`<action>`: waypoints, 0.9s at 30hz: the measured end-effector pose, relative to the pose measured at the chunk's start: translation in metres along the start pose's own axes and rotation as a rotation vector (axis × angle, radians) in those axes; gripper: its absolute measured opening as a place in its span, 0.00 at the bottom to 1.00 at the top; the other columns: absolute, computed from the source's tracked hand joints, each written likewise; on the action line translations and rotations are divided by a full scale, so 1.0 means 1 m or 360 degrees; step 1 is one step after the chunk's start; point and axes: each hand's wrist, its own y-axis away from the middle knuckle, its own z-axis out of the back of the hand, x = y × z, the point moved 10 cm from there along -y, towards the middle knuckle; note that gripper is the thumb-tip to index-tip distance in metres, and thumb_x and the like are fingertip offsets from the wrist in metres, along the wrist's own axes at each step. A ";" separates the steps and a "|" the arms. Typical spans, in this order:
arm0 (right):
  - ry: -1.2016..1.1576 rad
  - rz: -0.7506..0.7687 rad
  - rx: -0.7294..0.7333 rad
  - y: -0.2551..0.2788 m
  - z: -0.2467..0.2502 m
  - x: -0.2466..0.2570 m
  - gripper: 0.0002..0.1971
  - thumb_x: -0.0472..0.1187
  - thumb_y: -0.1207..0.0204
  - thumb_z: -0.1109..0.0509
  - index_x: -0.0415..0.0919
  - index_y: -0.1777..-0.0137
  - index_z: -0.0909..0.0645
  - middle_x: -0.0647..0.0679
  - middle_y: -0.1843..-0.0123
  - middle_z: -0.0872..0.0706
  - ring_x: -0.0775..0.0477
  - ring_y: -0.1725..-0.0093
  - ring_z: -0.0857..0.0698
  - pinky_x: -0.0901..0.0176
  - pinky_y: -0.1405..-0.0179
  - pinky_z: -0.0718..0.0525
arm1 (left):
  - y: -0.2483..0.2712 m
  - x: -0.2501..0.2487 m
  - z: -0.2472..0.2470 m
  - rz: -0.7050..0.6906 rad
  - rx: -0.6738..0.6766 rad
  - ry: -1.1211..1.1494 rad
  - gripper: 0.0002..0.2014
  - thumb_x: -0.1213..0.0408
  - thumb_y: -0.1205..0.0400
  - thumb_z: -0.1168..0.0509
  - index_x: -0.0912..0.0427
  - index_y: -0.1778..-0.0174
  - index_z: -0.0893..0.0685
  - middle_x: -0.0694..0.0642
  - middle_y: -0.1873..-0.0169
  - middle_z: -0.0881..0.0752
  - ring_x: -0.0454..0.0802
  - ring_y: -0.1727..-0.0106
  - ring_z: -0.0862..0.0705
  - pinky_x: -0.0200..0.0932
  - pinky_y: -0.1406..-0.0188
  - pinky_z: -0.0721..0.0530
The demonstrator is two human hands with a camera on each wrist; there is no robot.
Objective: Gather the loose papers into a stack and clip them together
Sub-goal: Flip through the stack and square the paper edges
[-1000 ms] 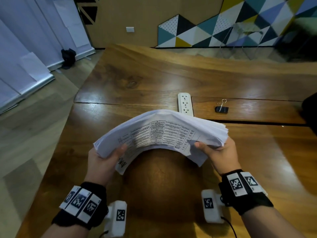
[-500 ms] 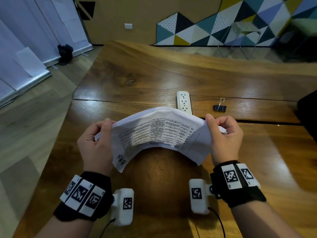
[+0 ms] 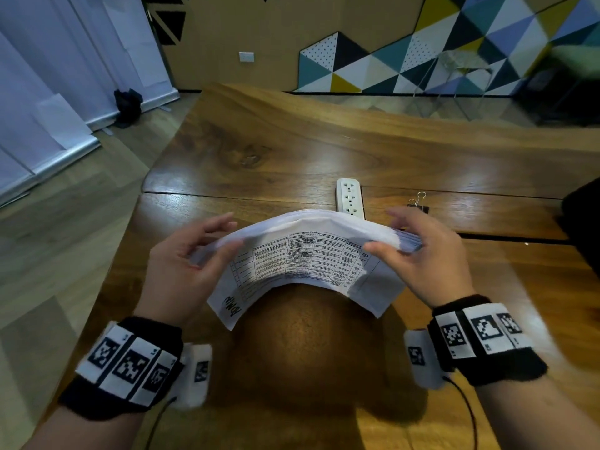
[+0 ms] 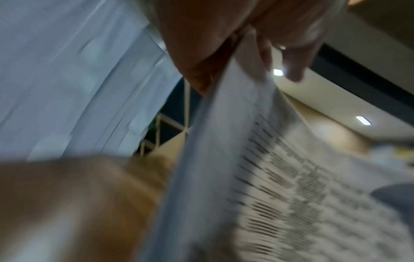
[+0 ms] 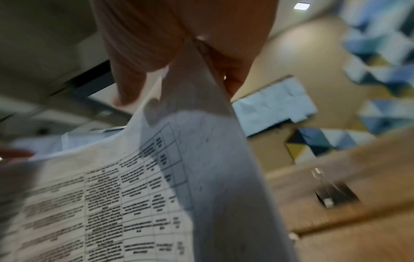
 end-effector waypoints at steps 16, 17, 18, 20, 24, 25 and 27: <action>0.0892 0.0604 0.0874 -0.033 -0.083 0.079 0.33 0.68 0.31 0.33 0.47 0.34 0.31 0.48 0.45 0.14 0.42 0.45 0.16 0.51 0.57 0.19 | -0.010 -0.011 -0.018 -0.0510 0.0324 -0.0356 0.14 0.65 0.20 0.32 0.55 0.38 0.12 0.50 0.52 0.08 0.44 0.55 0.10 0.41 0.55 0.13; 0.0900 0.0626 0.0901 -0.037 -0.090 0.088 0.33 0.68 0.32 0.32 0.46 0.36 0.31 0.48 0.49 0.15 0.42 0.49 0.16 0.52 0.60 0.20 | -0.011 -0.010 -0.018 -0.0508 0.0323 -0.0362 0.15 0.65 0.20 0.32 0.55 0.38 0.12 0.50 0.52 0.08 0.43 0.56 0.10 0.40 0.55 0.13; 0.0917 0.0647 0.0942 -0.041 -0.097 0.094 0.32 0.68 0.32 0.32 0.45 0.38 0.29 0.48 0.53 0.16 0.43 0.54 0.17 0.54 0.63 0.23 | -0.011 -0.009 -0.018 -0.0508 0.0324 -0.0369 0.15 0.66 0.20 0.32 0.55 0.39 0.11 0.50 0.52 0.08 0.43 0.56 0.10 0.40 0.55 0.13; 0.0966 0.0673 0.1091 -0.046 -0.112 0.101 0.25 0.66 0.28 0.35 0.44 0.47 0.27 0.49 0.59 0.20 0.44 0.61 0.21 0.55 0.65 0.26 | -0.012 -0.009 -0.017 -0.0514 0.0333 -0.0364 0.15 0.65 0.20 0.33 0.55 0.39 0.11 0.50 0.52 0.08 0.43 0.55 0.10 0.37 0.53 0.14; 0.0969 0.0593 0.1358 -0.053 -0.127 0.098 0.21 0.61 0.21 0.40 0.45 0.66 0.32 0.52 0.67 0.24 0.45 0.61 0.21 0.55 0.63 0.25 | -0.012 -0.011 -0.016 -0.0550 0.0342 -0.0339 0.15 0.68 0.21 0.33 0.57 0.39 0.11 0.50 0.51 0.08 0.44 0.53 0.10 0.37 0.50 0.14; 0.0925 0.0567 0.1406 -0.052 -0.129 0.097 0.22 0.60 0.20 0.41 0.46 0.69 0.33 0.53 0.69 0.25 0.45 0.62 0.21 0.55 0.64 0.25 | -0.012 -0.011 -0.016 -0.0558 0.0336 -0.0341 0.15 0.69 0.22 0.32 0.57 0.39 0.11 0.51 0.51 0.08 0.45 0.52 0.10 0.40 0.50 0.13; 0.0777 0.0524 0.1467 -0.052 -0.131 0.095 0.22 0.60 0.19 0.41 0.50 0.72 0.33 0.53 0.70 0.24 0.47 0.64 0.20 0.57 0.65 0.24 | -0.014 -0.010 -0.016 -0.0571 0.0316 -0.0337 0.15 0.70 0.22 0.32 0.58 0.40 0.10 0.51 0.51 0.08 0.47 0.52 0.09 0.45 0.51 0.12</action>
